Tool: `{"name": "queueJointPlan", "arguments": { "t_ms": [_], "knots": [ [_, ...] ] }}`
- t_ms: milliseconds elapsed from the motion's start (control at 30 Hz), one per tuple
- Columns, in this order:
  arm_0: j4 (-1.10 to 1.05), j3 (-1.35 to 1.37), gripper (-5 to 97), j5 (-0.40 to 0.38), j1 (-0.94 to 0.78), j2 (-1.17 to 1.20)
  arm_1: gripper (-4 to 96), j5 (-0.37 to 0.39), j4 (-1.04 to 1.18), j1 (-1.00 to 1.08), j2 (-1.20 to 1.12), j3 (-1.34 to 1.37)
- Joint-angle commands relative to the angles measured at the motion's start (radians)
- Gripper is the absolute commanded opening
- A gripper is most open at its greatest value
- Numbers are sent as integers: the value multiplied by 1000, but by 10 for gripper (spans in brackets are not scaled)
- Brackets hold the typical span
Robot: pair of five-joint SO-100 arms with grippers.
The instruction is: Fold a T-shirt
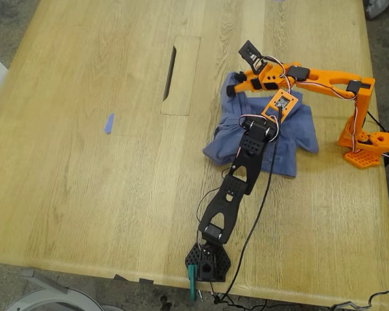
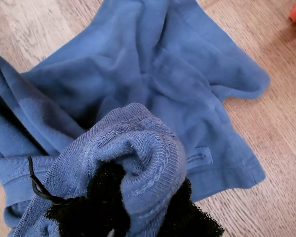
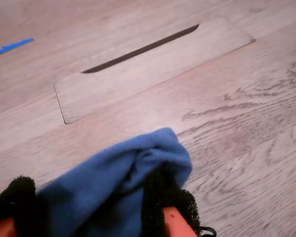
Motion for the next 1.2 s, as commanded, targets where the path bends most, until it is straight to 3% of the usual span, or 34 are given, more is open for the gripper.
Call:
{"name": "queueJointPlan", "arguments": {
  "t_ms": [0, 667, 900, 1167],
  "knots": [
    [55, -31, 0, -9, 20, 178, 345, 2, 9, 11, 71, 9],
    [55, -32, 0, -9, 18, 176, 358, 40, 135, 66, 35, -130],
    [55, -32, 0, -9, 18, 176, 349, 149, 187, 86, -20, -255],
    [55, -35, 0, -9, 15, 176, 347, 407, 311, 78, -71, -359]
  ]
}}
